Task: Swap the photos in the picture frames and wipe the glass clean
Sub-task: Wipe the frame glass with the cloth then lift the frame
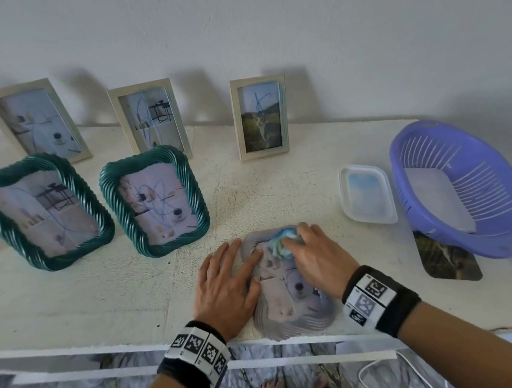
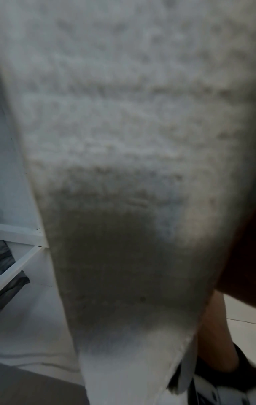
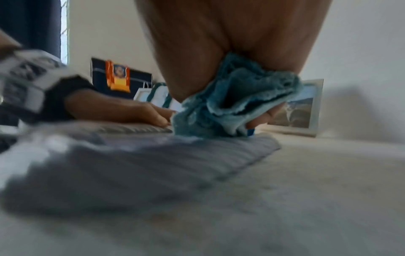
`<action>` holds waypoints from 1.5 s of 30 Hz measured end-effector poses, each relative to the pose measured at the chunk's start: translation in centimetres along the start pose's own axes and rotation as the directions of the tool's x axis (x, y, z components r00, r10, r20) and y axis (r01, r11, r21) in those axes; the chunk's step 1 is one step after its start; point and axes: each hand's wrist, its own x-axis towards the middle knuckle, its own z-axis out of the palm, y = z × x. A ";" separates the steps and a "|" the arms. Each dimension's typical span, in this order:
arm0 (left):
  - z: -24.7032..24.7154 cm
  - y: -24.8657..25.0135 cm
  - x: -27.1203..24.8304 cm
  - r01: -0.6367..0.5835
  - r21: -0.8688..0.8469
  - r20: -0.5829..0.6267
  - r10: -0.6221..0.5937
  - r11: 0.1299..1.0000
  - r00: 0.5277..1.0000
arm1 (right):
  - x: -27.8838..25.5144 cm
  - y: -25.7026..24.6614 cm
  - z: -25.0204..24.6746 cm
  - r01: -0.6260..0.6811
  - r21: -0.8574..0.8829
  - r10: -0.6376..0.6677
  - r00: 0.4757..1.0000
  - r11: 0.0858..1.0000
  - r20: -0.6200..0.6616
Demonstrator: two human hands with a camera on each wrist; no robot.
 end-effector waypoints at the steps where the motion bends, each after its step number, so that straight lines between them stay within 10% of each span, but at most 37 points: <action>1: 0.0 0.0 0.0 0.003 0.002 -0.001 -0.003 1.000 1.000 | -0.1 -0.4 0.1 -0.011 0.019 0.011 1.000 1.000 -0.005; 7: 0.0 -0.1 0.0 0.000 -0.012 -0.016 0.000 1.000 1.000 | -3.8 -2.0 0.0 0.176 0.104 -0.186 0.978 0.979 0.098; 14: 0.1 0.0 0.0 0.004 -0.001 -0.016 -0.004 1.000 1.000 | -0.6 -0.2 -1.0 -0.013 -0.039 0.014 0.999 0.999 0.032; 21: 0.1 0.0 0.0 0.009 0.022 -0.019 -0.009 1.000 1.000 | -5.2 -1.0 -0.3 0.232 0.058 -0.238 0.958 0.971 0.163; 45: 0.6 0.0 0.0 -0.001 0.012 -0.023 0.001 1.000 1.000 | -2.0 -2.1 -1.6 -0.058 -0.191 0.071 0.996 0.980 0.059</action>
